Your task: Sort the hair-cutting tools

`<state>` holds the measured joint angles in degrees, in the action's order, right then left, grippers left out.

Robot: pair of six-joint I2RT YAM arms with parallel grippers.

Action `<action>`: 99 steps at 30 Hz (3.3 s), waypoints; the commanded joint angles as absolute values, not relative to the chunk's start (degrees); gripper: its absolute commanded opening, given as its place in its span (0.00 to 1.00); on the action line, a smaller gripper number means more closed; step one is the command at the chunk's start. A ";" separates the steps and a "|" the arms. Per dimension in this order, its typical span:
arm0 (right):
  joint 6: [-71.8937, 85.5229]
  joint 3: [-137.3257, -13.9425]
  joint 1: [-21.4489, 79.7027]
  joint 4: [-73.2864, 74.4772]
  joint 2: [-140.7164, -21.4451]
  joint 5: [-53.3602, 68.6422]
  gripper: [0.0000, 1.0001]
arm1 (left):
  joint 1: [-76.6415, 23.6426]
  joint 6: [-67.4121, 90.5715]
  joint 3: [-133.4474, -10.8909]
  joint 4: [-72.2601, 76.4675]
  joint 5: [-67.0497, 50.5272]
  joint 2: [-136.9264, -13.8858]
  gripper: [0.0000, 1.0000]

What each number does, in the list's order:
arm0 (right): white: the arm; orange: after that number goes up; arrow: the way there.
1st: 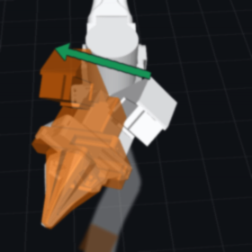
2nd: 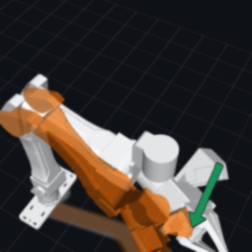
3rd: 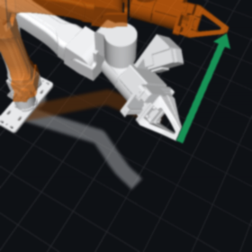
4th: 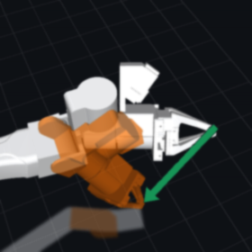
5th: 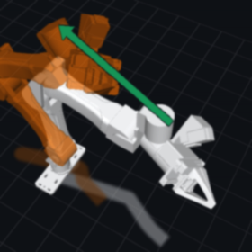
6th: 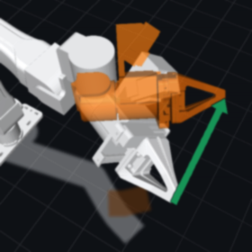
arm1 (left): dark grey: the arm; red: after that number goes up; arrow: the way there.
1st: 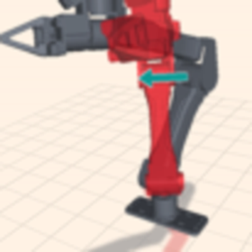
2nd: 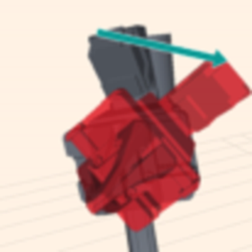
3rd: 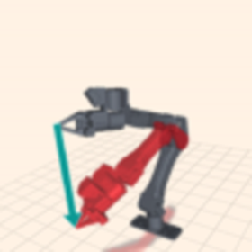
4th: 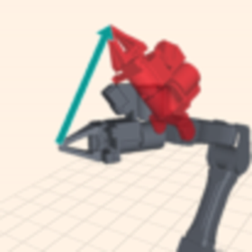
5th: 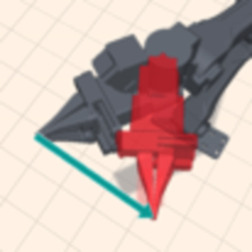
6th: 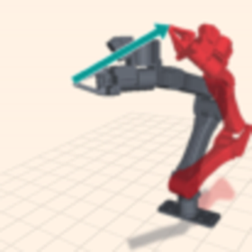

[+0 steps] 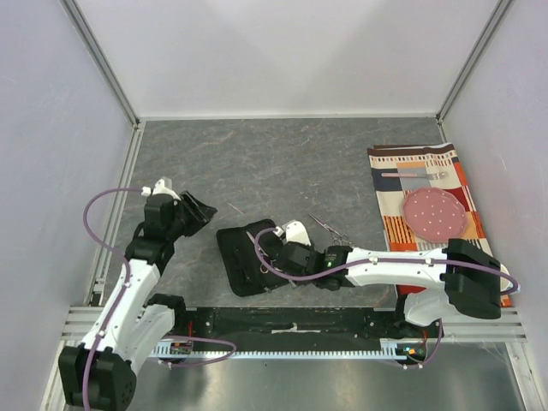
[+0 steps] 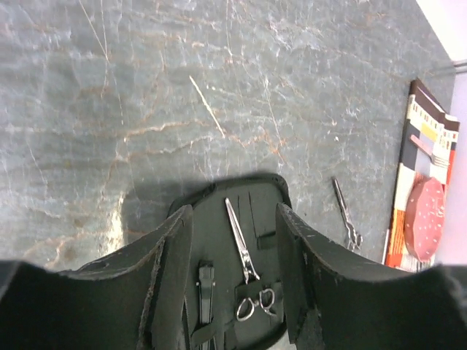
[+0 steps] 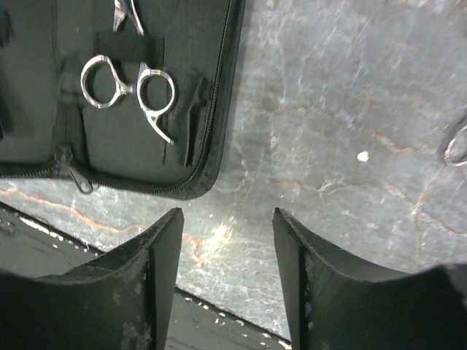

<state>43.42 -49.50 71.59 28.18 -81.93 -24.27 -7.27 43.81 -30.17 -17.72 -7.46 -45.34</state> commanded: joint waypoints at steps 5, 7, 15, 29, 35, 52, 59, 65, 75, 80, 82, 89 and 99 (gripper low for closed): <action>47.46 -46.67 74.18 25.84 -81.30 -28.62 0.30 | -7.56 39.46 -36.57 -15.30 -9.40 -58.71 0.47; 47.02 -46.93 73.05 26.37 -81.04 -31.63 0.20 | -7.82 40.25 -36.30 -15.38 -9.14 -57.92 0.45; 39.56 -50.27 64.52 22.42 -87.36 -31.38 0.00 | -8.88 42.89 -32.79 -28.20 -4.31 -45.89 0.02; 36.47 -56.51 60.21 18.02 -100.90 -25.06 0.00 | -11.42 48.08 -26.19 -34.11 -0.53 -44.64 0.02; 36.30 -56.25 61.87 17.93 -101.25 -22.15 0.00 | -13.18 47.37 -25.93 -28.57 -0.88 -52.46 0.02; 46.84 -54.84 75.67 21.36 -99.84 -25.84 0.00 | -16.26 44.65 -43.40 -23.56 -0.70 -73.55 0.02; 46.15 -59.15 77.96 22.06 -102.65 -24.96 0.00 | -20.30 44.04 -52.37 -20.75 -0.35 -86.29 0.02; 44.56 -62.84 78.49 22.24 -104.68 -24.52 0.00 | -22.06 41.23 -61.69 -19.43 -1.23 -97.02 0.02; 41.05 -69.34 77.79 20.13 -112.23 -23.11 0.00 | -23.64 36.30 -74.52 -18.01 -7.83 -105.21 0.02; 39.74 -66.63 76.56 20.30 -107.68 -24.61 0.00 | -22.86 31.73 -80.59 -26.44 -0.45 -101.43 0.02; 39.03 -65.48 75.76 22.22 -105.92 -24.78 0.00 | -22.76 30.77 -82.26 -30.66 3.15 -97.75 0.02; 35.42 -61.18 74.80 27.41 -92.84 -28.29 0.04 | -22.24 31.81 -77.89 -39.54 10.81 -81.85 0.02; 29.10 -61.69 58.63 26.11 -90.52 -27.87 0.00 | -22.24 46.02 -47.66 -40.25 8.69 -55.65 0.02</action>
<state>32.71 -60.77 64.01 26.85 -88.49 -27.70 -22.22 37.10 -57.12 -37.56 8.29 -60.62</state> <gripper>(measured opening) 0.006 0.025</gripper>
